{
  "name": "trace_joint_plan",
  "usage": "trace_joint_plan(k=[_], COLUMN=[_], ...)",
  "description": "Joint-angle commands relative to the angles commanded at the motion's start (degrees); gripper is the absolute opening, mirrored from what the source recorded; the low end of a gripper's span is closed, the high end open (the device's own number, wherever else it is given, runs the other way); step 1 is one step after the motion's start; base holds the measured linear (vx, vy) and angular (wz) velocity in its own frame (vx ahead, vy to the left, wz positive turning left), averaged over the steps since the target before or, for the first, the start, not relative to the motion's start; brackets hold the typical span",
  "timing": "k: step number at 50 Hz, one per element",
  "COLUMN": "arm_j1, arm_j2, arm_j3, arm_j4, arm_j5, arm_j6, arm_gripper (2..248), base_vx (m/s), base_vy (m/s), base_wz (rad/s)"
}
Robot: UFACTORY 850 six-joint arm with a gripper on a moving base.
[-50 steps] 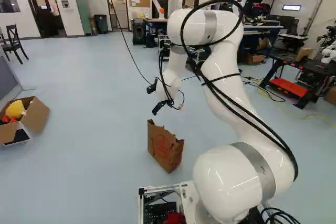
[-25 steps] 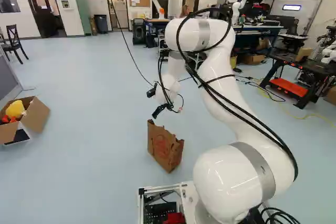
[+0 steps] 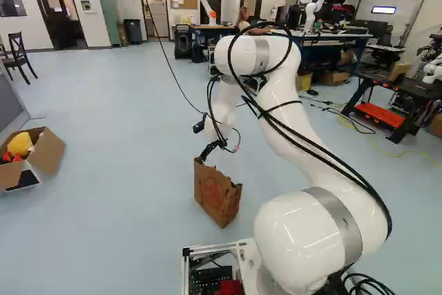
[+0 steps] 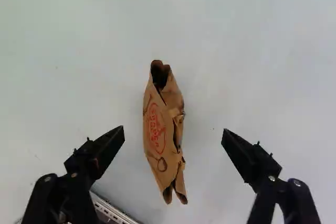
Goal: Pick up the grocery bag from the ground
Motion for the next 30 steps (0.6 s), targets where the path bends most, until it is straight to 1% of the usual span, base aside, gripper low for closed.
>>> trace_joint_plan(k=[30], arm_j1=[0.0], arm_j2=[-6.2], arm_j3=[-4.4], arm_j4=[0.0], arm_j5=[0.0], arm_j6=[0.0], arm_gripper=[247], base_vx=[0.0], base_vy=[0.0], base_wz=[0.0])
